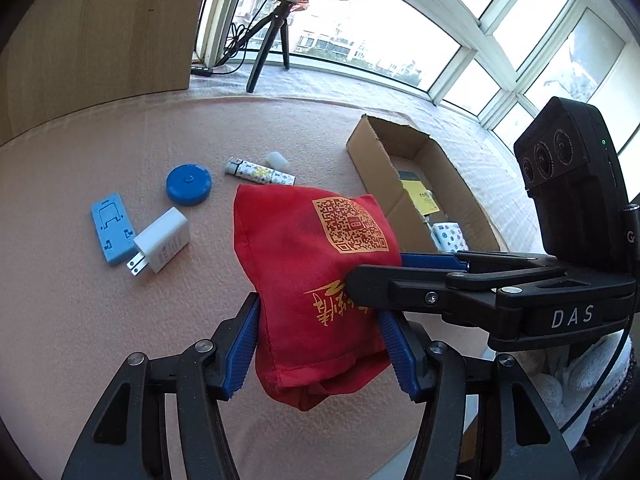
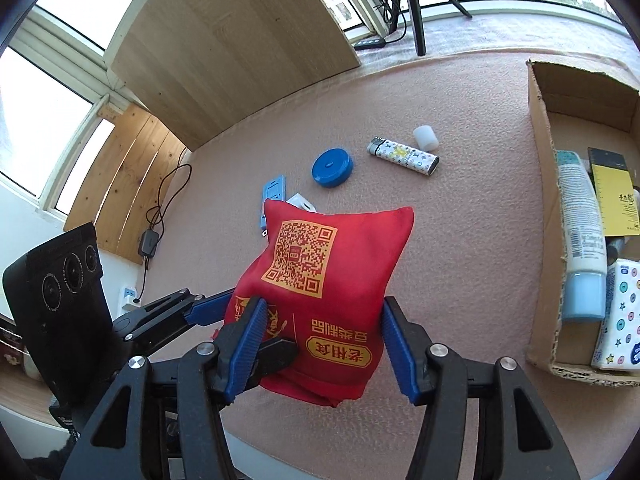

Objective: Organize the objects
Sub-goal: 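Carry the red bag with both tools over the box, then lower the red bag into the box and open both tools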

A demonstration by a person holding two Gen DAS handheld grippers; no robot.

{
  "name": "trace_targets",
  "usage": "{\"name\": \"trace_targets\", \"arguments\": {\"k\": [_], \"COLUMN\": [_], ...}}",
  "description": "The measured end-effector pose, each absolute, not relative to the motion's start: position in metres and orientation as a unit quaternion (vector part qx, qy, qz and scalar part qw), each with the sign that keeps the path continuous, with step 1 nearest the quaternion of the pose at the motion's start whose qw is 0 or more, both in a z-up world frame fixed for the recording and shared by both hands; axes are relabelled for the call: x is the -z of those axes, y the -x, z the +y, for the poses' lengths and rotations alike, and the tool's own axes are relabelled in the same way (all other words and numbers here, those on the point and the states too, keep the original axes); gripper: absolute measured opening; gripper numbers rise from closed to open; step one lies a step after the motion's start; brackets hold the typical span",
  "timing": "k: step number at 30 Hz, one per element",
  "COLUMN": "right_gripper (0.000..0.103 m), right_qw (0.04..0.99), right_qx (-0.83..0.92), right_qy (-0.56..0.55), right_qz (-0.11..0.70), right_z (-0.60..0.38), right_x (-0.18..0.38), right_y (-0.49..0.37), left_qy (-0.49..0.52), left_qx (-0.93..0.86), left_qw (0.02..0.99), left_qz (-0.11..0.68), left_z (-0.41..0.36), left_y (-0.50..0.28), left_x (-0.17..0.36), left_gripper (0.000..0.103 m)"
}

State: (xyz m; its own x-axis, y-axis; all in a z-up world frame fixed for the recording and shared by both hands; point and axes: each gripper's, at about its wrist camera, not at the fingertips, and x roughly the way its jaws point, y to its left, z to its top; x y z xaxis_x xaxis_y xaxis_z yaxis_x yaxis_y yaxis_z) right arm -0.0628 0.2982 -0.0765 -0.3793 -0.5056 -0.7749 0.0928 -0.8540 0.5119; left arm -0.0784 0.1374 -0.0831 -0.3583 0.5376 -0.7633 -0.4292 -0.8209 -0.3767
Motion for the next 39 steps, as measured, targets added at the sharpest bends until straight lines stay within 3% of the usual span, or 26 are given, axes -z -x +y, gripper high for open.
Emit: {"name": "trace_targets", "arguments": {"k": [19, 39], "right_gripper": [0.054, 0.055], "right_qw": [0.096, 0.041], "right_qx": [0.846, 0.851], "right_qy": [-0.482, -0.486], "right_qz": [-0.206, -0.194], "right_z": [0.446, 0.501], "right_x": [0.045, 0.060], "right_y": [0.087, 0.118], "left_qy": [0.448, 0.463], "left_qx": [-0.817, -0.807], "left_qw": [0.360, 0.365], "left_qz": [-0.039, -0.029], "left_z": [0.310, 0.381], "left_y": [0.139, 0.181], "left_x": [0.058, 0.076], "left_gripper": [0.062, 0.065]}}
